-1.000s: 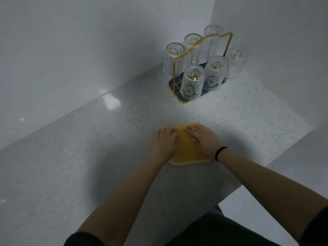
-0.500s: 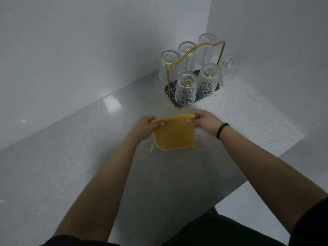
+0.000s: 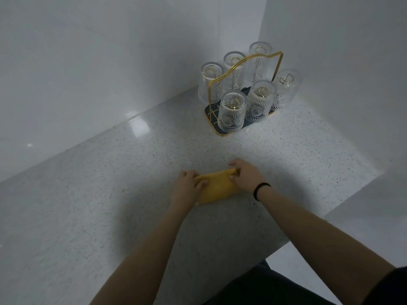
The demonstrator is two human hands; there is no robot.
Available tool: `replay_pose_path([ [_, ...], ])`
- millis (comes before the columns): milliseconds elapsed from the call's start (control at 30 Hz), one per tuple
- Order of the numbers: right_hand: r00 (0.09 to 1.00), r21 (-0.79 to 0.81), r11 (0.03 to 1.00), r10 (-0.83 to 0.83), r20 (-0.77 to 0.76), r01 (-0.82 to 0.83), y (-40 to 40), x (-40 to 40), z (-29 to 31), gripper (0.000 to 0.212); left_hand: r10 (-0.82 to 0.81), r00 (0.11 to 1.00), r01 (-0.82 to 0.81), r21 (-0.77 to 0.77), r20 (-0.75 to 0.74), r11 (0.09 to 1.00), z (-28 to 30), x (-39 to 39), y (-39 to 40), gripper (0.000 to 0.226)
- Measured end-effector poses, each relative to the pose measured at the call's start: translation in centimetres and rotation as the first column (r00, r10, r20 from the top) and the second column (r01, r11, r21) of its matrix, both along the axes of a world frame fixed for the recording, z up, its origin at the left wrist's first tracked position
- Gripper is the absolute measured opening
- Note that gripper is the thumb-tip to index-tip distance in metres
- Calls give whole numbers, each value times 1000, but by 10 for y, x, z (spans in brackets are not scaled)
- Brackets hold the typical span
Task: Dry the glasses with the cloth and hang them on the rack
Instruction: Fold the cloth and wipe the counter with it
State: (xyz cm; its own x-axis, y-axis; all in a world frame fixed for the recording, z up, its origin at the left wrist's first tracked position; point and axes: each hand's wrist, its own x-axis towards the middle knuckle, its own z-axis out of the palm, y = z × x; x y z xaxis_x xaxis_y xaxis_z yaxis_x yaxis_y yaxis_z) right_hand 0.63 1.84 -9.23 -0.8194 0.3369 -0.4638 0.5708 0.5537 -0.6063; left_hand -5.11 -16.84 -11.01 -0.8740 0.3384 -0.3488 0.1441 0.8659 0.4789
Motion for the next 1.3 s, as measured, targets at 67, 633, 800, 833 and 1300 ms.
replay_pose_path([
  [67, 1000, 121, 993, 7, -22, -4, -3, 1, 1, 46, -11, 994, 14, 20, -108, 1000, 2, 1, -1, 41],
  [633, 671, 539, 532, 737, 87, -654, -28, -90, -36, 55, -524, 837, 462, -307, -159, 832, -23, -73, -58, 56],
  [800, 642, 512, 518, 762, 88, -685, -45, -176, -36, 56, -460, 877, 382, -380, -138, 842, -17, -144, -74, 58],
  [833, 635, 510, 510, 767, 95, -693, -47, -191, -35, 56, -457, 880, 380, -387, -130, 840, -15, -157, -76, 58],
  [1300, 667, 646, 464, 739, 95, -606, -69, -316, -35, 52, -321, 903, 192, -402, -285, 895, -21, -261, -96, 56],
])
